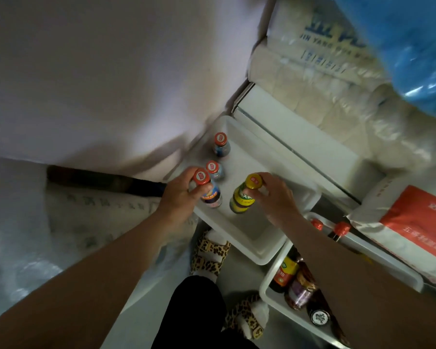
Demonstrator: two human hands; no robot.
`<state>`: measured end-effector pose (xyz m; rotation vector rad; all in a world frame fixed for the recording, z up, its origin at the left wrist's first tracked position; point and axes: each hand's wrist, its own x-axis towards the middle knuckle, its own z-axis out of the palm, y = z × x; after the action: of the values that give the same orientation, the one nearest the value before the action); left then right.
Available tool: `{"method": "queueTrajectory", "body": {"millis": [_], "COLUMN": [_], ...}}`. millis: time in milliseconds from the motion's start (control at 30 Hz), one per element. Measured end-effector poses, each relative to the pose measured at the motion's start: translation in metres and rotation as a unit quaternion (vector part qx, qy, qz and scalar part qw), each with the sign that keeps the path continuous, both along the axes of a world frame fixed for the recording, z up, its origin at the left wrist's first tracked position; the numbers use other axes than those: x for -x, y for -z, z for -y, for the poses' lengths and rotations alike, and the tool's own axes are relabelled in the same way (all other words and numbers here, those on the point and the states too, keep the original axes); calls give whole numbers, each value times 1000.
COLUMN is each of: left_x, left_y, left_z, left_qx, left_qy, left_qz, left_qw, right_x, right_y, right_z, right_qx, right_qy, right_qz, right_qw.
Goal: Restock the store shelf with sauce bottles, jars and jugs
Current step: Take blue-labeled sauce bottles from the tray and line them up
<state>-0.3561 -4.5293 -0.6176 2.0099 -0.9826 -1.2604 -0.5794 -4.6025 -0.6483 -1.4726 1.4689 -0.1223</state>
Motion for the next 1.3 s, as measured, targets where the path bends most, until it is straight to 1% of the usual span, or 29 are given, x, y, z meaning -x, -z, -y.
{"method": "queueTrajectory", "body": {"millis": [167,267,367,467,633,800,900,1000,1067,1200,1300], "left_x": [14,26,41,61,107,141,156,169,179,205,229], "left_y": [-113,-196,-288,-384,-539,-672,-744,-804,-835,-874,-885], "left_z": [11,20,30,39,58,78,92,114,132,170,197], "left_qx": [27,56,82,147,259,354,383,410,430,455,451], "left_qy": [37,59,65,49,41,96,134,175,194,234,260], "left_qz": [17,17,-21,-58,-170,-204,-272,-304,-314,-314,-311], "left_qw": [999,997,994,986,950,908,872,842,824,800,795], "right_x": [39,65,85,101,125,144,154,164,172,191,206], "right_y": [-118,-201,-297,-397,-549,-688,-762,-825,-856,-893,-902], "right_z": [-15,-24,-35,-42,-41,-37,-36,-32,-24,0,21], "right_qx": [0,51,92,153,287,409,465,504,533,577,586], "right_qy": [37,43,56,91,127,154,175,208,235,291,317], "right_qz": [12,26,38,77,87,103,134,185,189,155,107], "right_qw": [999,997,993,981,946,894,857,818,790,747,738]}}
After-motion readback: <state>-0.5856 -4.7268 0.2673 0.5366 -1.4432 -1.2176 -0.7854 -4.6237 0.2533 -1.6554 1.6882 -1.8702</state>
